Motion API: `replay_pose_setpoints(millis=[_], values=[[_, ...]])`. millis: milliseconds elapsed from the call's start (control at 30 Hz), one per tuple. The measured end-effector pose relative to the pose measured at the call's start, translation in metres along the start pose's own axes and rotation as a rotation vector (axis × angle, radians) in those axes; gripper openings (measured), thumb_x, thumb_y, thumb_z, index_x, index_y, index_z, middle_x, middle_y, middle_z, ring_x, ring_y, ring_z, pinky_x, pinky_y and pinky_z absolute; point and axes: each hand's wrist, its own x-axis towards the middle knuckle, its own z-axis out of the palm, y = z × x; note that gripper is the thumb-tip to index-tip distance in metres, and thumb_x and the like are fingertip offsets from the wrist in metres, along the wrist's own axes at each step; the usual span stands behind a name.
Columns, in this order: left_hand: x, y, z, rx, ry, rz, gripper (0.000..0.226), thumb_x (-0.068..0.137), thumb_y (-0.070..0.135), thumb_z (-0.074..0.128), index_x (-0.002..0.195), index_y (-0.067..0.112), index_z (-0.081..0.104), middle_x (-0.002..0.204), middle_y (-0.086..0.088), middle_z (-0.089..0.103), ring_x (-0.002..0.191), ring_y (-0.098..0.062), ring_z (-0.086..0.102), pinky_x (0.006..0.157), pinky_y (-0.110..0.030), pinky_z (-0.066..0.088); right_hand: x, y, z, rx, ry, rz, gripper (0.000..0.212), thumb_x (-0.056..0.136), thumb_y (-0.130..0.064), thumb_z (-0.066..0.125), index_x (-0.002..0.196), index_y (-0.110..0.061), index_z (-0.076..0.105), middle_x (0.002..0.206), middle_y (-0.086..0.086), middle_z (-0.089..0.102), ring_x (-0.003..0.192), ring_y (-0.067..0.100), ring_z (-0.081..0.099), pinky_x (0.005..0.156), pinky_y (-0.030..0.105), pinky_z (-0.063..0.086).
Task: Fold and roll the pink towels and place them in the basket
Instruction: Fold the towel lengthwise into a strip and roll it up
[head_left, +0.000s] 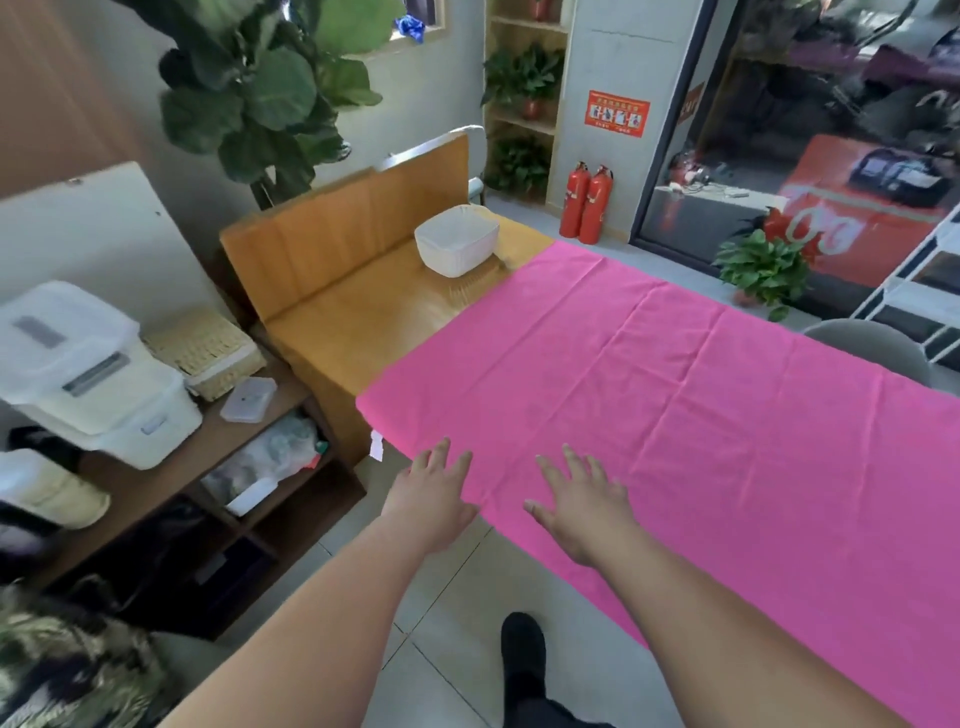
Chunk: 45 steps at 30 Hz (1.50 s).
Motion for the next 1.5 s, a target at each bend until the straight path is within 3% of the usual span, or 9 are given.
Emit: replay_pose_setpoints(millis=[300,700,933,1133,1233,1400,1500], values=[[0.068,-0.088,-0.013,0.021,-0.040,-0.056,0.084,0.103,0.060,0.052,0.167,0.027,0.008,0.175,-0.010,0.004,0.159,-0.036,0.013,0.121,-0.052,0.037,0.122,-0.066,-0.015,-0.005,-0.074,-0.080,0.081,0.103,-0.071,0.032,0.167,-0.037,-0.003,0.176,0.006,-0.011,0.162,0.036,-0.002,0.127,0.064,0.015],[0.224,-0.160,-0.073,0.062,-0.092,0.055,0.084,0.102,0.053,0.058,0.167,0.028,0.011,0.176,-0.008,-0.001,0.160,-0.036,0.010,0.127,-0.055,0.026,0.276,-0.112,-0.059,0.105,-0.100,-0.022,0.079,0.103,-0.069,0.038,0.167,-0.035,0.005,0.176,0.006,-0.003,0.161,0.036,0.004,0.124,0.064,0.024],[0.305,-0.154,-0.082,0.140,-0.119,0.285,0.079,0.102,0.054,0.057,0.165,0.025,0.019,0.175,-0.009,0.008,0.160,-0.034,0.013,0.123,-0.051,0.030,0.294,-0.096,-0.056,0.180,-0.101,0.146,0.080,0.104,-0.065,0.039,0.167,-0.035,0.001,0.176,0.007,-0.002,0.161,0.037,0.005,0.125,0.062,0.023],[0.387,-0.142,-0.093,0.213,-0.103,0.580,0.079,0.103,0.051,0.054,0.167,0.022,0.018,0.176,-0.006,0.009,0.162,-0.029,0.012,0.128,-0.049,0.022,0.315,-0.099,-0.056,0.232,-0.114,0.348,0.081,0.104,-0.067,0.037,0.167,-0.036,-0.002,0.176,0.006,-0.013,0.161,0.038,-0.002,0.128,0.060,0.014],[0.412,-0.164,-0.092,0.258,-0.099,0.674,0.073,0.102,0.053,0.049,0.164,0.023,0.027,0.174,-0.003,0.019,0.158,-0.025,0.023,0.127,-0.047,0.021,0.325,-0.117,-0.051,0.262,-0.097,0.436,0.078,0.104,-0.068,0.034,0.167,-0.036,0.001,0.176,0.005,-0.012,0.161,0.039,-0.002,0.129,0.056,0.011],[0.443,-0.189,-0.095,0.247,0.024,0.850,0.056,0.098,0.048,0.035,0.147,0.021,0.045,0.152,-0.001,0.049,0.136,-0.026,0.048,0.112,-0.044,0.038,0.342,-0.150,-0.042,0.315,0.035,0.590,0.074,0.104,-0.067,0.035,0.167,-0.037,0.011,0.176,0.003,-0.009,0.161,0.037,-0.002,0.128,0.054,0.014],[0.472,-0.182,-0.102,0.213,0.071,0.908,0.060,0.100,0.045,0.041,0.155,0.020,0.041,0.164,-0.007,0.038,0.148,-0.031,0.038,0.118,-0.047,0.035,0.347,-0.168,-0.037,0.316,0.067,0.607,0.075,0.101,-0.067,0.035,0.167,-0.037,0.016,0.177,0.005,-0.004,0.161,0.037,0.002,0.129,0.055,0.015]])
